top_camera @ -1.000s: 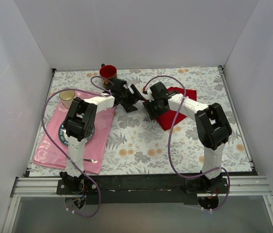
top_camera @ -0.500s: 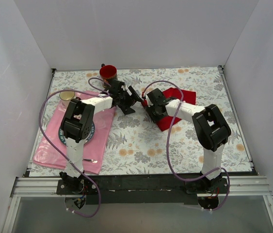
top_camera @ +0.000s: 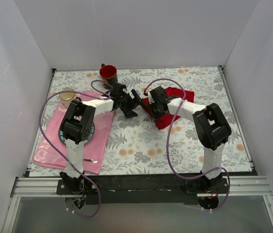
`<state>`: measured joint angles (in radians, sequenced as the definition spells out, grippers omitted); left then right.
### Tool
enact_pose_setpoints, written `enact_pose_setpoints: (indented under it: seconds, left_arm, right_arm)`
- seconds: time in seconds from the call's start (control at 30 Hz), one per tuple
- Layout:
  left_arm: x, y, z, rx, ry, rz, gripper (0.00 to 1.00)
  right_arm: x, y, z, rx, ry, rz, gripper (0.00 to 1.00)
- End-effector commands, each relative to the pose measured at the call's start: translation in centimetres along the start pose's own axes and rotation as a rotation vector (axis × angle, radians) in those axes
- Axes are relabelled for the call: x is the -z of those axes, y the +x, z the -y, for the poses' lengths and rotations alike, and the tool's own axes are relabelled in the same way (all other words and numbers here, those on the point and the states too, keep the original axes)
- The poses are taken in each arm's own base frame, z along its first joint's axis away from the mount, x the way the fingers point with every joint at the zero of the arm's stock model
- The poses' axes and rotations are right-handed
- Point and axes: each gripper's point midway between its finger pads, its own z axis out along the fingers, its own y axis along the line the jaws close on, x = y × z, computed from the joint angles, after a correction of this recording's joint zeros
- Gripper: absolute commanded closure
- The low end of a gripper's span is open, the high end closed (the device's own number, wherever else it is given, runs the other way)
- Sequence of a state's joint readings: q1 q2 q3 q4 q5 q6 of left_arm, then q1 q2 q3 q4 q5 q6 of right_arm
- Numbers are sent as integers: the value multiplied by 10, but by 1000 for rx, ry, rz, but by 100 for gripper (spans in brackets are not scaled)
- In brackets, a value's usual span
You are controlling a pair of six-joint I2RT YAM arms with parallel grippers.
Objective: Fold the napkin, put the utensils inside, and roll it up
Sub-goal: Roll the napkin with the utensil
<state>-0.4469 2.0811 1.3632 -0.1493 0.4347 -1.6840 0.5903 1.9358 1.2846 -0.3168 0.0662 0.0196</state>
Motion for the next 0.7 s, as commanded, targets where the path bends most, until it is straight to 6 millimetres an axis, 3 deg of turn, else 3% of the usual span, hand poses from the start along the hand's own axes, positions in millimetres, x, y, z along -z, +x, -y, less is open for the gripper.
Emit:
enact_pose_setpoints:
  seconds: [0.0,0.13,0.3,0.67]
  left_arm:
    - [7,14,11,-25,-3,2,16]
    - [-7,24,9,15,-22,-22,17]
    - [-25,24,-14,104,-89,-13,19]
    - [-44,22,-20,181,-108,-18,21]
  right_arm:
    - [-9,32,-8,-18,-53,-121,99]
    - [-1,20,-15,-57,-104,-86,99]
    - [7,6,-19,-88,-124,-50,99]
    - [25,-19,-17,-102,-128,14,99]
